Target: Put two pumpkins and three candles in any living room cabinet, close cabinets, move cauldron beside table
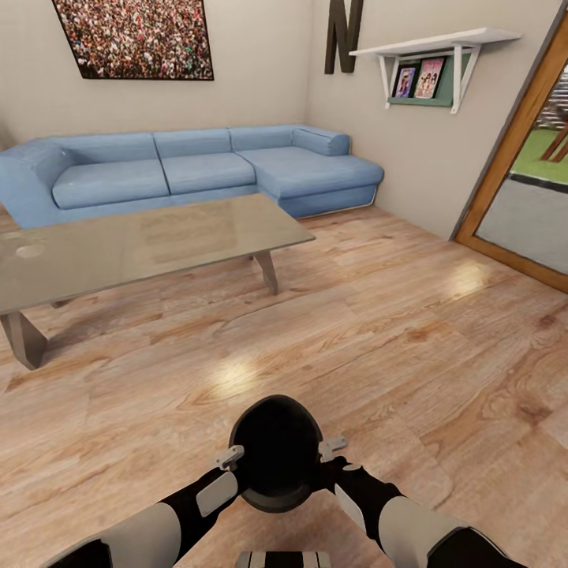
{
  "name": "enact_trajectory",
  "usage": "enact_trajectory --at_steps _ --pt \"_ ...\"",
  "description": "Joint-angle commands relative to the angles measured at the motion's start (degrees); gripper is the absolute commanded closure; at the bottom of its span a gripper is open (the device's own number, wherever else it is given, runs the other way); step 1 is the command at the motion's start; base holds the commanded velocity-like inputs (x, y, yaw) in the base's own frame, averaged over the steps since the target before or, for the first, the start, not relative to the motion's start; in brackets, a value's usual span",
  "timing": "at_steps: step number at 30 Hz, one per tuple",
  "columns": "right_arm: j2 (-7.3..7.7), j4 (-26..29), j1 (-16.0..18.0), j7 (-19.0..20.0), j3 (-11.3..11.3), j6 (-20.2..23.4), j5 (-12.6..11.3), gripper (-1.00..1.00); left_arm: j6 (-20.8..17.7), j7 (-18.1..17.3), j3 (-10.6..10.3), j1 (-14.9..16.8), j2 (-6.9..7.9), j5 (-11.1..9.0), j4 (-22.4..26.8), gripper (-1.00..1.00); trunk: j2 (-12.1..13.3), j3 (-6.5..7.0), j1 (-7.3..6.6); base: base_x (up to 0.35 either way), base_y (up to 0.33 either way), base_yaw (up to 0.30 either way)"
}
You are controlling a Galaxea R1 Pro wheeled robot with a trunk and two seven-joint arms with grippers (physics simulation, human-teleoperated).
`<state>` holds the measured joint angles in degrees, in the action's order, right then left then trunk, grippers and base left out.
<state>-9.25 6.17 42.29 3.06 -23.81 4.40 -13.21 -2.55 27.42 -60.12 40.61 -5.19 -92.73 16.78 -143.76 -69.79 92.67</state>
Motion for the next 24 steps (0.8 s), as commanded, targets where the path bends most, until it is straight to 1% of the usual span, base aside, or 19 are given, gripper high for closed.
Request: enact_trajectory --at_steps 1,17,20,21,22,24 --pt "-0.04 -0.1 -0.1 0.0 -0.2 0.0 0.0 -1.0 0.0 0.0 0.0 0.0 0.0 0.0 0.0 -1.0 0.0 0.0 0.0 0.0 0.0 0.0" --pt "-0.07 -0.1 -0.8 0.1 -0.4 -0.6 0.6 -1.0 0.1 0.0 0.0 -0.2 0.03 0.0 -0.7 -1.0 0.0 0.0 0.0 0.0 0.0 0.0" --pt "-0.11 -0.1 -0.8 -0.2 -1.3 -2.7 2.2 -1.0 0.1 0.0 0.0 -0.3 0.05 0.1 -0.9 -1.0 0.0 0.0 0.0 0.0 0.0 0.0" --pt "-0.21 -0.1 -0.8 -0.3 -1.8 -3.8 3.4 -1.0 0.2 0.0 0.0 -0.3 0.07 0.1 -1.0 -1.0 0.0 0.0 0.0 0.0 0.0 0.0" --pt "-0.61 -0.1 -0.8 -0.4 -2.2 -4.8 5.3 -1.0 0.2 0.0 0.0 -0.3 0.04 0.0 -1.0 -1.0 0.0 0.0 0.0 0.0 0.0 0.0" --pt "-0.72 -0.1 -0.8 -0.4 -2.3 -5.1 5.9 -1.0 0.3 0.0 0.0 -0.3 0.04 0.0 -1.1 -1.0 0.0 0.0 0.0 0.0 0.0 0.0"
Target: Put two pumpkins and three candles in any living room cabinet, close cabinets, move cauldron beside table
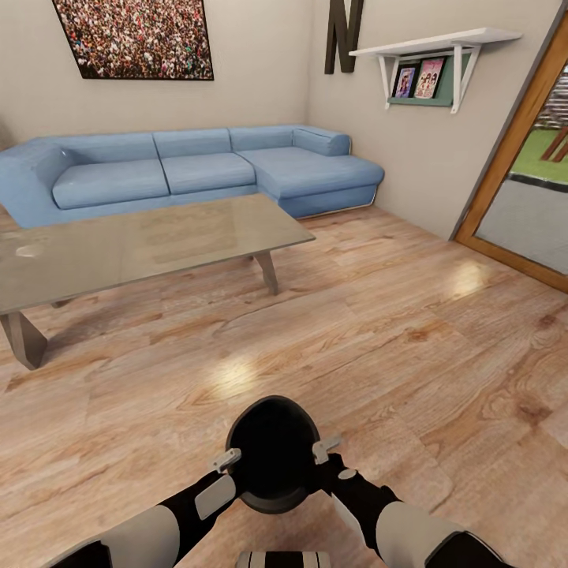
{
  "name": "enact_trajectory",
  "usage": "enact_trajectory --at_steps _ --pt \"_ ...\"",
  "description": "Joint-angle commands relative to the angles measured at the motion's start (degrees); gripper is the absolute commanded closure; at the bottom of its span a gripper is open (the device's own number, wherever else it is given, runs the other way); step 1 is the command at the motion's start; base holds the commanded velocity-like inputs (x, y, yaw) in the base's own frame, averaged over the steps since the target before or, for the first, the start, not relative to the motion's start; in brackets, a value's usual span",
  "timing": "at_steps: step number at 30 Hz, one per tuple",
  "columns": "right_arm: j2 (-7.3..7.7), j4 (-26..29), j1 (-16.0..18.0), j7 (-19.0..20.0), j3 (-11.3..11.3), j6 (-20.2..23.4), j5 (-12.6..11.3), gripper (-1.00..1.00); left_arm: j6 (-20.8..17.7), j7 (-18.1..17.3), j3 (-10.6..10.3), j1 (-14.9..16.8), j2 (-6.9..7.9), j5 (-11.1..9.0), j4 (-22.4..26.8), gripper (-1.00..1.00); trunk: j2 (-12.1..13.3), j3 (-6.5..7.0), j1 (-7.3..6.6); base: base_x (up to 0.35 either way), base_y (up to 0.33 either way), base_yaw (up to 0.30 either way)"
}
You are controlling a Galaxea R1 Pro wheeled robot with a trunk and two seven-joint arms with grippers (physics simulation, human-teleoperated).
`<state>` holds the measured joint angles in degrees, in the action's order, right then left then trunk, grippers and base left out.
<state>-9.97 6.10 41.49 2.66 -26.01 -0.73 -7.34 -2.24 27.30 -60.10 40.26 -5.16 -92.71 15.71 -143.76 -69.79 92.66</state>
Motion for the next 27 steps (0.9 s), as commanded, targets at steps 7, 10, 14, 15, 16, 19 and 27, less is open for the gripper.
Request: enact_trajectory --at_steps 7,10,14,15,16,19,27 --pt "-0.03 0.0 0.0 0.0 -0.5 -0.1 0.7 -1.0 0.1 0.1 0.0 -0.1 0.01 0.0 -0.1 -1.0 0.0 0.0 0.0 0.0 0.0 0.0" --pt "-0.03 0.1 0.0 0.0 -0.5 -0.1 1.1 -1.0 0.1 0.1 0.0 -0.1 0.01 0.0 -0.1 -1.0 0.0 0.0 0.0 0.0 0.0 0.0" --pt "-0.03 0.1 0.0 0.0 -0.5 -0.2 1.3 -1.0 0.1 0.1 0.0 -0.1 -0.02 0.0 -0.1 -1.0 0.0 0.0 0.0 0.0 0.0 0.0" --pt "-0.03 0.1 0.0 0.0 -0.5 -0.2 1.3 -1.0 0.1 0.1 0.0 -0.1 -0.02 0.0 -0.1 -1.0 0.0 0.0 0.0 0.0 0.0 0.0" --pt "-0.03 0.1 0.0 0.0 -0.5 -0.2 1.3 -1.0 0.2 0.1 0.0 -0.1 -0.02 0.0 -0.1 -1.0 0.0 0.0 0.0 0.0 0.0 0.0" --pt "-0.03 0.1 0.1 0.0 -0.5 -0.2 1.4 -1.0 0.7 0.1 0.0 -0.1 -0.03 0.1 -0.1 -1.0 0.0 0.0 0.0 0.0 0.0 0.0" --pt "-0.03 0.1 0.1 0.0 -0.5 -0.2 1.4 -1.0 0.9 -0.1 0.0 -0.1 0.16 0.2 -0.1 -1.0 0.0 0.0 0.0 0.003 0.0 0.0"
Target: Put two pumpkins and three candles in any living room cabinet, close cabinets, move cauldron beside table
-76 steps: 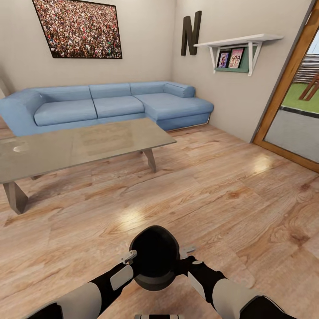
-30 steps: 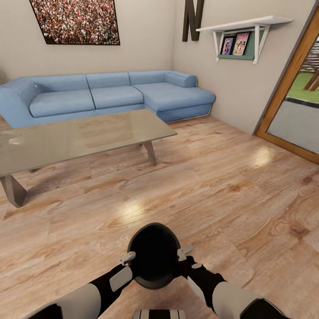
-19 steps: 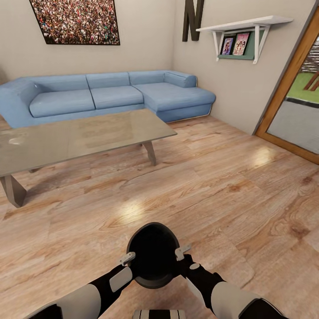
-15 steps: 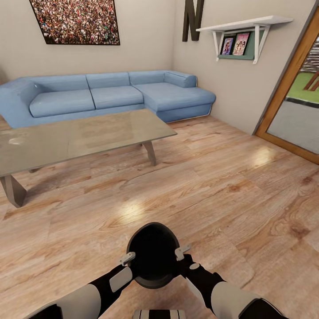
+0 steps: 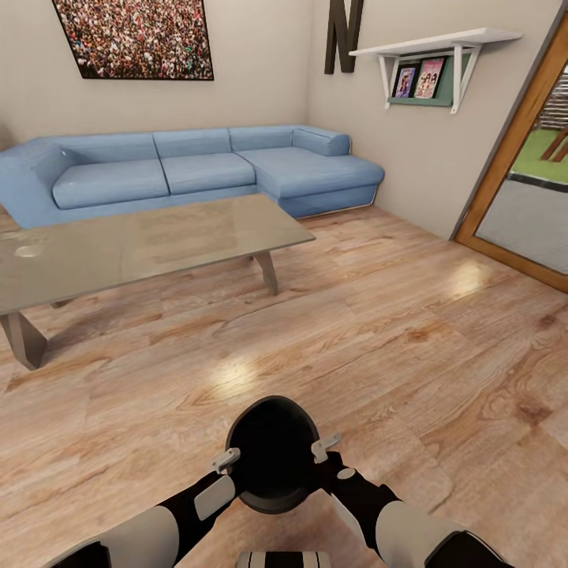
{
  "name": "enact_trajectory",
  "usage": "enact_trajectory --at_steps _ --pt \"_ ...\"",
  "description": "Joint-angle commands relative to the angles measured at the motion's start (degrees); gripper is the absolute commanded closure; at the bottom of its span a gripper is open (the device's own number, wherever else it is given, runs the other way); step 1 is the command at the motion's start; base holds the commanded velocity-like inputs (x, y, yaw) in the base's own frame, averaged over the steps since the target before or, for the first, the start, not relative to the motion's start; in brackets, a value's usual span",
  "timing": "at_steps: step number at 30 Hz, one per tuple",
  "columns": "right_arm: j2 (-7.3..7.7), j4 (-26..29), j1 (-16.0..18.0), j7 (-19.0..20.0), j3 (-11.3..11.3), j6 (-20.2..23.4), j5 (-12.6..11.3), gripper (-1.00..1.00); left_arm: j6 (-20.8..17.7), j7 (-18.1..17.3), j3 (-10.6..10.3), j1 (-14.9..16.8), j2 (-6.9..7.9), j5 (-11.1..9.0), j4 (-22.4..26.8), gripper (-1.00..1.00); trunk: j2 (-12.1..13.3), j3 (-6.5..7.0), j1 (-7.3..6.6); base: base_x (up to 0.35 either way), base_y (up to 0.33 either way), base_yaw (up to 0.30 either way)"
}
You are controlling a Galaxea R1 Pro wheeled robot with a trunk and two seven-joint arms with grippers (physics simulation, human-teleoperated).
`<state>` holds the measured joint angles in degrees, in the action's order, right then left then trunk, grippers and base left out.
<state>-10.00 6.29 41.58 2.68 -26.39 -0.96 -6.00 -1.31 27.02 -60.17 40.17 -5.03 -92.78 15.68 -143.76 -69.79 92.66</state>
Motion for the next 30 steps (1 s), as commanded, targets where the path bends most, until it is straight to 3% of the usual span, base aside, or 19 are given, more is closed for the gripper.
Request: enact_trajectory --at_steps 1,30 --pt "0.0 0.0 0.0 0.0 -0.2 0.0 0.0 -1.0 0.0 0.2 0.0 0.0 0.08 0.3 0.0 -1.0 0.0 0.0 0.0 0.086 0.0 0.0" --pt "0.0 -0.1 -0.1 0.4 -0.2 0.1 -0.1 -1.0 0.0 0.0 0.0 0.0 0.28 0.1 0.0 -1.0 0.0 0.0 0.0 0.027 0.0 0.0"
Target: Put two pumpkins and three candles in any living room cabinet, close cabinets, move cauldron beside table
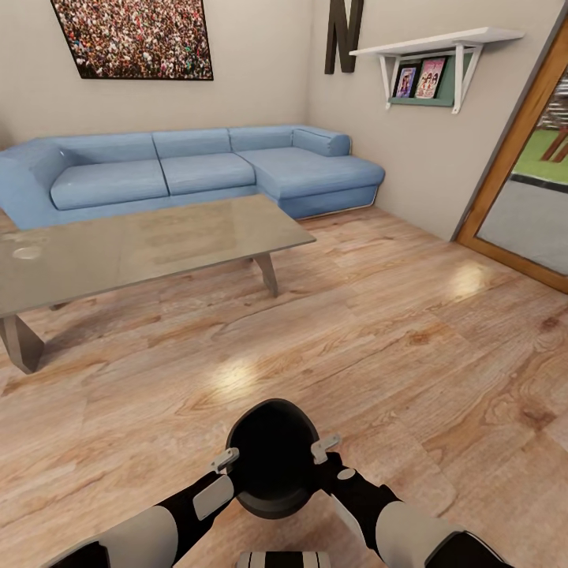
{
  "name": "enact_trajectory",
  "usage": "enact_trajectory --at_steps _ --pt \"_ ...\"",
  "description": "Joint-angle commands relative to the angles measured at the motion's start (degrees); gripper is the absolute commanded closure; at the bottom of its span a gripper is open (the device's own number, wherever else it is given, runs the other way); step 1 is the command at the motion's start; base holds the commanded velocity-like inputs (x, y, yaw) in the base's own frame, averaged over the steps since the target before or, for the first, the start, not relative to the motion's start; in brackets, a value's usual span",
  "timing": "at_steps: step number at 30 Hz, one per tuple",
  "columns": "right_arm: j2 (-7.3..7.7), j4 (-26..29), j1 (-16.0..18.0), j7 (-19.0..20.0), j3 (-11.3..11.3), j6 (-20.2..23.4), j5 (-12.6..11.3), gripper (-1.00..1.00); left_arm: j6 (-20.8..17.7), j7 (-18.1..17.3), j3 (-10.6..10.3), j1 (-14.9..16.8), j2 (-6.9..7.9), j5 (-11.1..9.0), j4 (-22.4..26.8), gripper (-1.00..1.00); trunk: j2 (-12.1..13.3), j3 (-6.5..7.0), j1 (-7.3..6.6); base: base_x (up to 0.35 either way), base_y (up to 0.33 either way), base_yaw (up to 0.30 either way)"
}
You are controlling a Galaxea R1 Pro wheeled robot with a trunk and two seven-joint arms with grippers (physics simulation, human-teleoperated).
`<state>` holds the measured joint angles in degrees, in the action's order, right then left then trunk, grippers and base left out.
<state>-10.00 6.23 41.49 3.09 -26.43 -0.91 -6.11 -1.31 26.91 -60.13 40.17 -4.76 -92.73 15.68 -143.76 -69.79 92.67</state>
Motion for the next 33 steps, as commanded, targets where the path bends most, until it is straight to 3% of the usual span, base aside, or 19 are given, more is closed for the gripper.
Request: enact_trajectory --at_steps 1,10,19,25,29,33 --pt "0.0 0.0 0.0 0.2 -0.1 0.1 0.0 -1.0 0.0 0.1 0.0 0.0 0.03 0.0 0.0 -1.0 0.0 0.0 0.0 0.0 0.0 0.0" --pt "0.03 -0.5 0.0 4.9 -0.3 0.5 -0.1 -1.0 -0.7 0.4 0.0 -0.2 0.1 0.0 0.0 -1.0 0.0 0.0 0.0 0.0 0.0 0.0" --pt "0.49 -2.1 0.0 5.2 -3.4 0.3 0.1 -1.0 -0.9 0.4 -0.1 -1.7 0.05 0.1 0.0 -1.0 0.0 0.0 0.0 0.0 0.0 0.0" --pt "0.5 -2.8 0.0 4.2 -4.8 0.2 0.5 -1.0 -1.0 0.4 -0.1 -1.9 -0.07 0.1 0.0 -1.0 0.0 0.0 0.0 0.0 0.0 0.0" --pt "0.51 -2.9 0.0 -0.6 -5.3 0.1 1.5 -1.0 -1.0 0.4 -0.1 -2.0 -0.08 0.1 0.0 -1.0 0.0 0.0 0.0 0.0 0.0 0.0" --pt "0.51 -2.9 0.0 -1.9 -5.4 0.1 1.7 -1.0 -1.0 0.4 -0.1 -2.0 -0.06 0.1 0.0 -1.0 0.0 0.0 0.0 0.0 0.0 0.0"
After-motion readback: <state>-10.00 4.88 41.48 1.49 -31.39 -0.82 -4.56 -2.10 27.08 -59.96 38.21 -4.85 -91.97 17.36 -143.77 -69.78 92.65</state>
